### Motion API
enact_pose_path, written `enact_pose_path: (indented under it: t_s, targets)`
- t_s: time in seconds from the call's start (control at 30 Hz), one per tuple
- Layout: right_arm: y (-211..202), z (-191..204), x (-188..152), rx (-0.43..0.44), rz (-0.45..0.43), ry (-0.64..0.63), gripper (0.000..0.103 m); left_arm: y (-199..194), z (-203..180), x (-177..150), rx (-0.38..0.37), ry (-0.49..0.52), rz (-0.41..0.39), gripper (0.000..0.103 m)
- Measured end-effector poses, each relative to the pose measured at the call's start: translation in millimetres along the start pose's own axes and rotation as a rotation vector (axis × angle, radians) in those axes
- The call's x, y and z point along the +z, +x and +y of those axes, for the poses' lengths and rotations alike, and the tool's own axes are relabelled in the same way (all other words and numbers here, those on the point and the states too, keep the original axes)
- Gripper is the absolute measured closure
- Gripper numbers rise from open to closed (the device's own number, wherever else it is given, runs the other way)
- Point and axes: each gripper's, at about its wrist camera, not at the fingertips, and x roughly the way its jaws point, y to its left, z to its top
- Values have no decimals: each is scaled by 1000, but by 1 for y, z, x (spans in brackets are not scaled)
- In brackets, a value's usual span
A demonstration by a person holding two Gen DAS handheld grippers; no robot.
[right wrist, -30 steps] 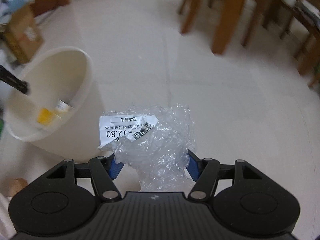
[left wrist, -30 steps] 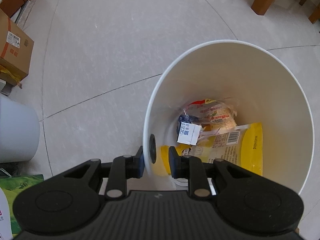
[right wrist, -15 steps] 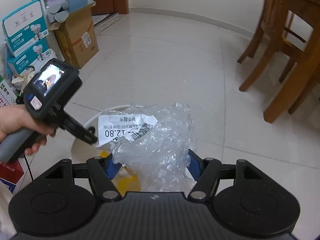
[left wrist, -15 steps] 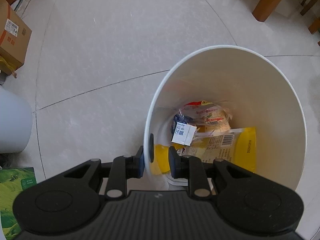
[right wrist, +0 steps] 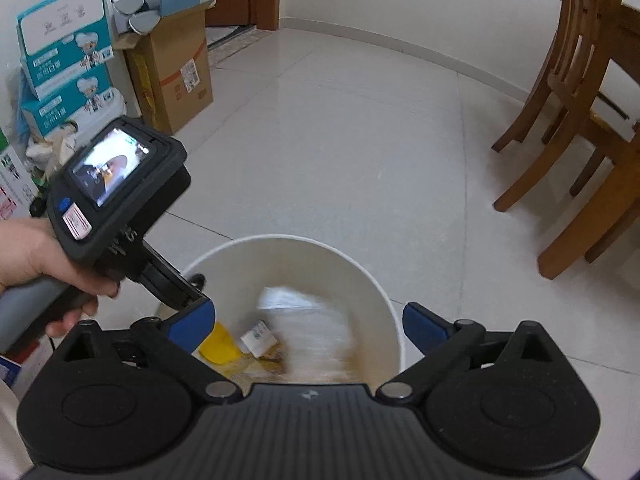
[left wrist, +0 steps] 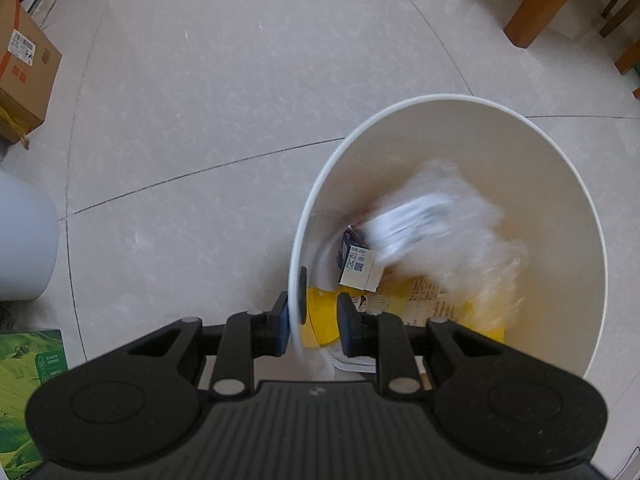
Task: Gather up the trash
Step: 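Carry the bubble wrap over the bin and release it with the right tool, then move the right tool down and grasp the small clear plastic cup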
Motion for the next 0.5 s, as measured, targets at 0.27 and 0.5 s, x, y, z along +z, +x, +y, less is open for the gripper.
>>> enact_pose_path:
  t_s: [0.27,0.5]
  targets:
    - [-34,-30,-62,-83,-8,62,1,0,-6,-2,16,16,-4,82]
    - [-39,-67,-162,-185,22,246,1,-1,-8,0,20,11,-3,82]
